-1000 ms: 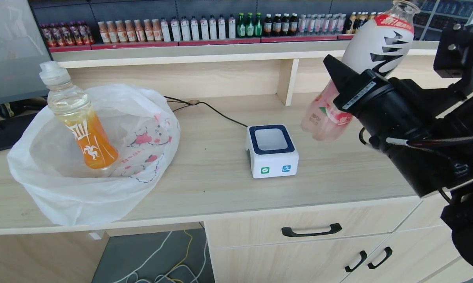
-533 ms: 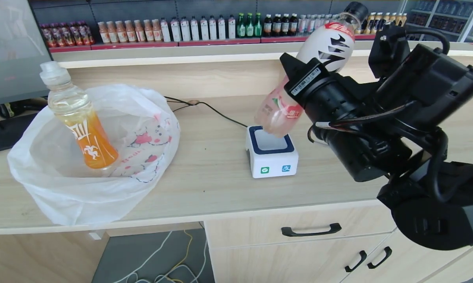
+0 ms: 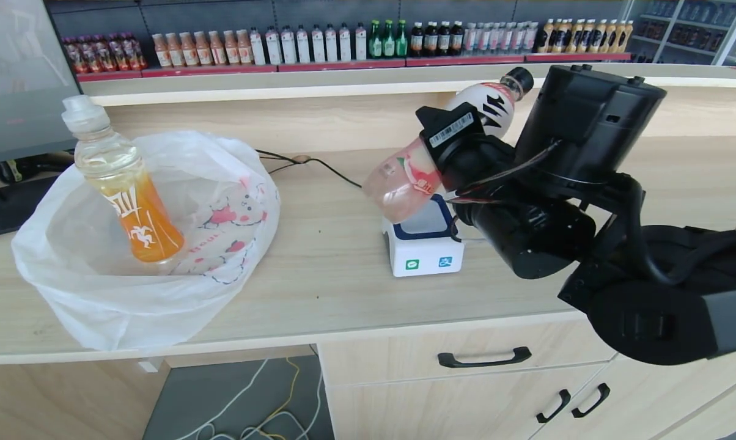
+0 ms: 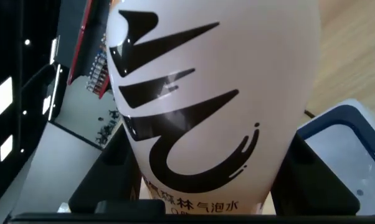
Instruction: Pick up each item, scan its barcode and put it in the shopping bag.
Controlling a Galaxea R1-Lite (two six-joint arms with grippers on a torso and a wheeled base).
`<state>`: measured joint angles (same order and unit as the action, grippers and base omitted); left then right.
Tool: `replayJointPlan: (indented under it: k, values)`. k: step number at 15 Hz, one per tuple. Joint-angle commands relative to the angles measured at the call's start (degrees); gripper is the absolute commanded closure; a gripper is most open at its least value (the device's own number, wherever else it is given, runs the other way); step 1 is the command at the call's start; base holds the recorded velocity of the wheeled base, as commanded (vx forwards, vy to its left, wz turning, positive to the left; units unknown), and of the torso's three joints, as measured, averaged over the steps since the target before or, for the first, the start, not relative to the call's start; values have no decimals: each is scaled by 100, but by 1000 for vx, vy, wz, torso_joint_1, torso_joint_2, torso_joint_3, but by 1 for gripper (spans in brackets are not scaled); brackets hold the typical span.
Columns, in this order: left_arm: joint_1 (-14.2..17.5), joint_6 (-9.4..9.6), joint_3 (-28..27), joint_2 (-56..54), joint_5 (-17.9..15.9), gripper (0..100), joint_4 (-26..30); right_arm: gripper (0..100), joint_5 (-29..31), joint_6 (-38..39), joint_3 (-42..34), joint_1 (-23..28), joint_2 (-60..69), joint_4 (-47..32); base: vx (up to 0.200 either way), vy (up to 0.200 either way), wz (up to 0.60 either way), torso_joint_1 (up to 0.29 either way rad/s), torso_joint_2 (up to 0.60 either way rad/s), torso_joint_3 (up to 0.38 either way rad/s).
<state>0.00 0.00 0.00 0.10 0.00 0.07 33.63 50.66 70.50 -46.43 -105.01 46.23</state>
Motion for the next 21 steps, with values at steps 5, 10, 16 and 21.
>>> replayJointPlan:
  k: [5,10,16,21]
  values:
    - [0,0,0,-1,0,0,1,100,-6,1165,201,3,-187,-263,0,0,0,0,0,0]
    - [9,-9,0,-1,0,0,1,100,-6,1675,228,3,-248,-474,0,0,0,0,0,0]
    - [0,-9,0,-1,0,0,1,100,3,2079,333,126,-389,-439,0,0,0,0,0,0]
    - [0,-9,0,-1,0,0,1,100,3,2123,315,143,-433,-439,0,0,0,0,0,0]
